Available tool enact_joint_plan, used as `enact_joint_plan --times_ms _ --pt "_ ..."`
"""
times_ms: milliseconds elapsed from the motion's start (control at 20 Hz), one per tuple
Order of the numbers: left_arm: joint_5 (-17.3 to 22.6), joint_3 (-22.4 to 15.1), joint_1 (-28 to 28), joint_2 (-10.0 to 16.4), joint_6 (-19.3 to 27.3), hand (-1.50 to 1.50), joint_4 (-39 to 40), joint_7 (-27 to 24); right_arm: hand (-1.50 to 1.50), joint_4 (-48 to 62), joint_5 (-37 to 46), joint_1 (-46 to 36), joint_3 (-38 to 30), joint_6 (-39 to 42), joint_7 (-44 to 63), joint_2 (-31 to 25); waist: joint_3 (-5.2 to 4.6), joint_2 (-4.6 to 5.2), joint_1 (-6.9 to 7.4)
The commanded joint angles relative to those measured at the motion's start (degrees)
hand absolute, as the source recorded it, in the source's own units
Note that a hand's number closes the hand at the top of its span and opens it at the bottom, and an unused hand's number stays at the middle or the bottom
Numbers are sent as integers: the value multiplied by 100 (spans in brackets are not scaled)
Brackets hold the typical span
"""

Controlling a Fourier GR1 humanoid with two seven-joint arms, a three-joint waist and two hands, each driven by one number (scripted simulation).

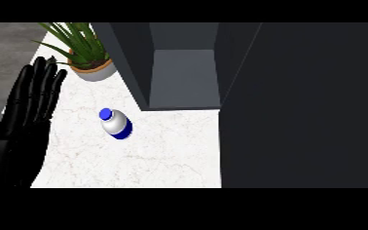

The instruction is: Pick up the bottled water, place it into the cabinet and close the cabinet

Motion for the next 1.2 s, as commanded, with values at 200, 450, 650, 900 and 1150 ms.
enact_joint_plan --times_ms 200,450,650,900,1150 --pt "67 514 292 -173 240 -150 162 -442 -150 -856 501 958 458 -88 266 134 188 158 172" --pt "840 293 362 -628 456 -150 -248 896 -150 -1019 -436 1252 849 785 654 -158 194 151 186" --pt "1048 306 970 -665 420 -150 -850 1060 -150 -1370 41 1325 1369 536 986 67 191 156 207" --pt "939 231 1028 -627 538 -150 -1188 1392 -150 -2264 590 1494 2193 191 1820 280 190 159 189" --pt "690 -46 968 -638 779 -150 -1461 2024 -150 -2469 1034 1204 2555 -21 2249 418 191 160 184"
